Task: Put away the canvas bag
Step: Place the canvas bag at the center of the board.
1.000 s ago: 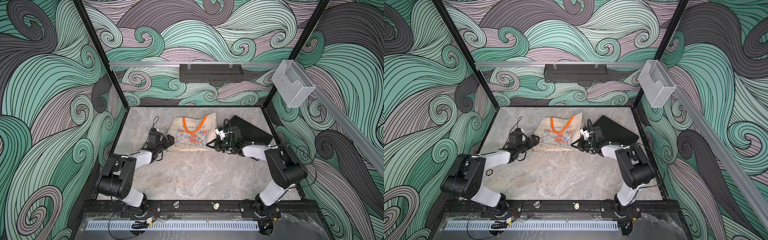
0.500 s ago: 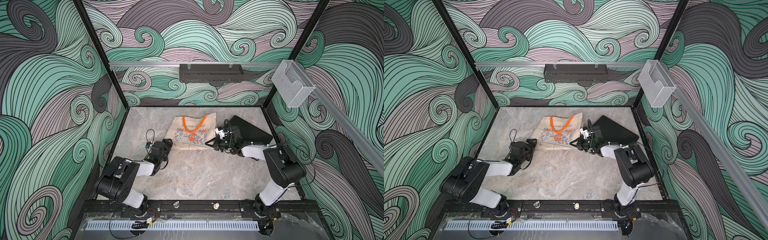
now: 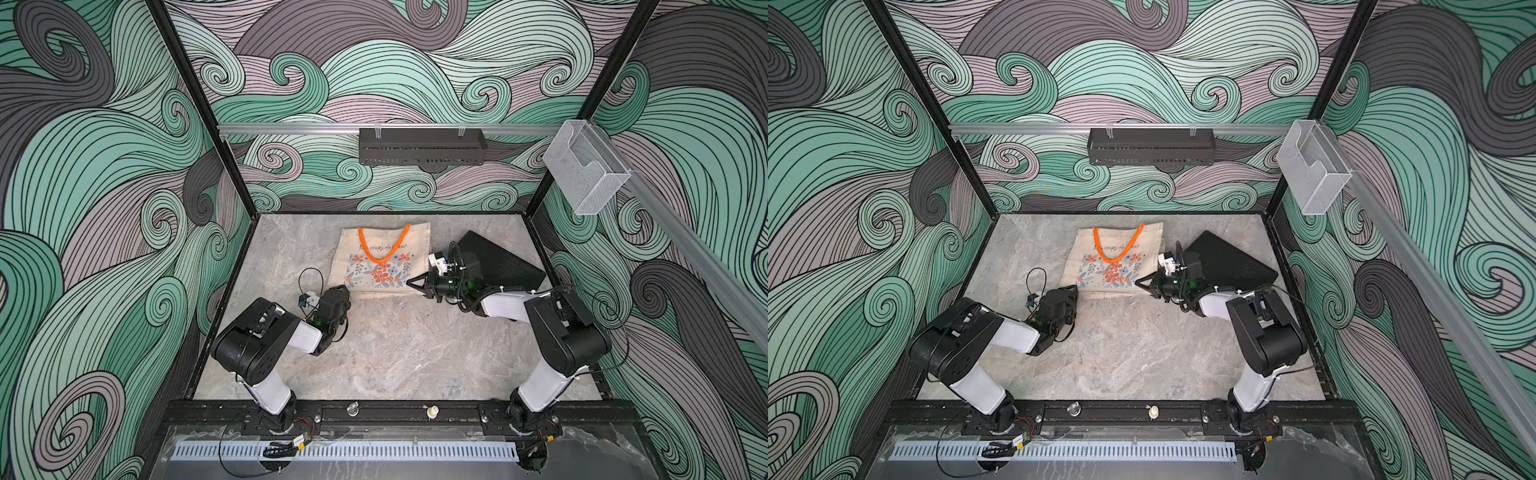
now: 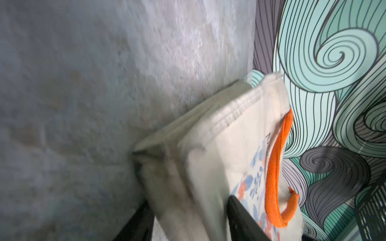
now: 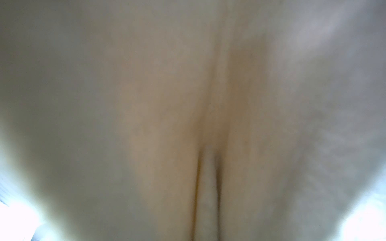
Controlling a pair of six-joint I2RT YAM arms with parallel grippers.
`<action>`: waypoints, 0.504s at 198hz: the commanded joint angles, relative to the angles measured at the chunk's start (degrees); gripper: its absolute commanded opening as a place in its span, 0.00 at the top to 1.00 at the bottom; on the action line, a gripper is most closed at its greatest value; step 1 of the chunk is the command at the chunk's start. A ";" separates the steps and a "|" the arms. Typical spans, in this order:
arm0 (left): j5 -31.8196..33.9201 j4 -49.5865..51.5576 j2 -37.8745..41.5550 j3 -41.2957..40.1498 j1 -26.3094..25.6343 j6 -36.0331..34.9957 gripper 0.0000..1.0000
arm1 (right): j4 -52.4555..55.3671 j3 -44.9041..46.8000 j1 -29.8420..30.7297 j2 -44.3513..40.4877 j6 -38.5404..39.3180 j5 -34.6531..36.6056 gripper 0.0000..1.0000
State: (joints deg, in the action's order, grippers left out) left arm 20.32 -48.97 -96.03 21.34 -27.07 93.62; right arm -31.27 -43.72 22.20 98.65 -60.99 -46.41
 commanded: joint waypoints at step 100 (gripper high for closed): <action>3.16 21.56 13.37 -0.74 2.86 -10.27 1.00 | 27.57 -7.85 -1.04 1.73 19.31 8.26 0.39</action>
State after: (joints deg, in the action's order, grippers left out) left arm 21.54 -52.58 -93.36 18.55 -24.82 85.47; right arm -14.94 -47.48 21.50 98.74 -51.29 -43.59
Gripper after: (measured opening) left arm 0.059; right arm 0.525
